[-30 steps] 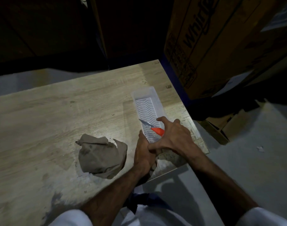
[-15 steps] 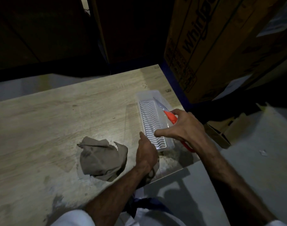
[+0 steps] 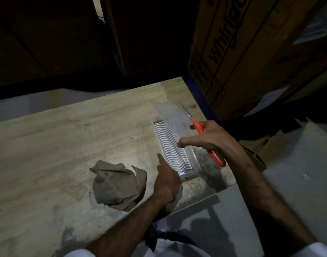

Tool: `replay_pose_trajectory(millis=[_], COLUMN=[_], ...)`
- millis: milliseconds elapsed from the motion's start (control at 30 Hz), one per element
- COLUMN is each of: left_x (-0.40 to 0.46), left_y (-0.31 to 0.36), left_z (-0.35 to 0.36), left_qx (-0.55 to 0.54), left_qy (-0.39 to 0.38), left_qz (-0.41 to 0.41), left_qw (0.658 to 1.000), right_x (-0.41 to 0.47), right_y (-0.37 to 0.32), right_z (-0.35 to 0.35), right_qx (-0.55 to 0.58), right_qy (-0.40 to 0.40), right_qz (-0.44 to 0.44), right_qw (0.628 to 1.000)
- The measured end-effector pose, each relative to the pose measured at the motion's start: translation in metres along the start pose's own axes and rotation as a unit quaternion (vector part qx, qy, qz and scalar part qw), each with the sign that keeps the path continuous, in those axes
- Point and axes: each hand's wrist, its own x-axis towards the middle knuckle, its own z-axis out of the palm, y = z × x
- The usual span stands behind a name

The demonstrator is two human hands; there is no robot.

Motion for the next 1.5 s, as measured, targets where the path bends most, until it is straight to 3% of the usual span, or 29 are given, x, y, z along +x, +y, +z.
replay_pose_trajectory(millis=[100, 167, 233, 267, 367, 467, 600, 733, 800, 967, 1300, 1433, 1500], left_x=[0.004, 0.007, 0.007, 0.008, 0.010, 0.015, 0.008, -0.014, -0.025, -0.047, -0.037, -0.021, -0.016], left_y=[-0.002, 0.008, 0.028, 0.036, 0.051, 0.044, 0.014, -0.025, -0.039, -0.051, -0.036, -0.017, -0.001], left_z=[-0.014, -0.036, -0.062, -0.072, -0.083, -0.087, -0.122, -0.170, -0.181, -0.183, -0.152, -0.121, -0.102], left_qx=[-0.001, -0.240, -0.496, -0.543, -0.531, -0.518, -0.551, -0.501, -0.481, -0.484, -0.458, -0.449, -0.437], left_qy=[0.159, 0.226, 0.107, 0.042, -0.029, 0.038, 0.100, 0.110, 0.097, 0.080, 0.040, -0.001, -0.014], left_qz=[0.041, 0.039, -0.014, -0.028, -0.035, -0.053, -0.036, -0.027, -0.027, -0.024, -0.041, -0.029, -0.021], left_qw=[0.986, 0.943, 0.862, 0.838, 0.846, 0.853, 0.828, 0.858, 0.871, 0.871, 0.887, 0.893, 0.899], right_x=[0.001, -0.003, -0.008, -0.009, -0.007, -0.011, 0.007, 0.060, 0.078, 0.102, 0.096, 0.072, 0.058], right_y=[0.001, 0.010, 0.020, 0.026, 0.038, 0.038, 0.039, 0.047, 0.048, 0.050, 0.077, 0.070, 0.068], right_z=[0.004, 0.014, 0.031, 0.040, 0.065, 0.067, 0.061, 0.074, 0.088, 0.125, 0.143, 0.111, 0.097], right_qx=[-0.072, -0.056, -0.018, -0.010, -0.057, -0.050, 0.085, 0.172, 0.133, -0.133, -0.218, -0.055, 0.075], right_qy=[0.033, 0.018, -0.002, 0.002, 0.028, 0.014, 0.009, 0.004, 0.027, 0.117, 0.185, 0.243, 0.224], right_qz=[0.001, 0.000, -0.011, -0.018, -0.037, -0.056, -0.028, 0.048, 0.032, -0.023, -0.120, -0.115, -0.106], right_qw=[0.997, 0.998, 1.000, 1.000, 0.997, 0.997, 0.996, 0.984, 0.990, 0.984, 0.951, 0.962, 0.966])
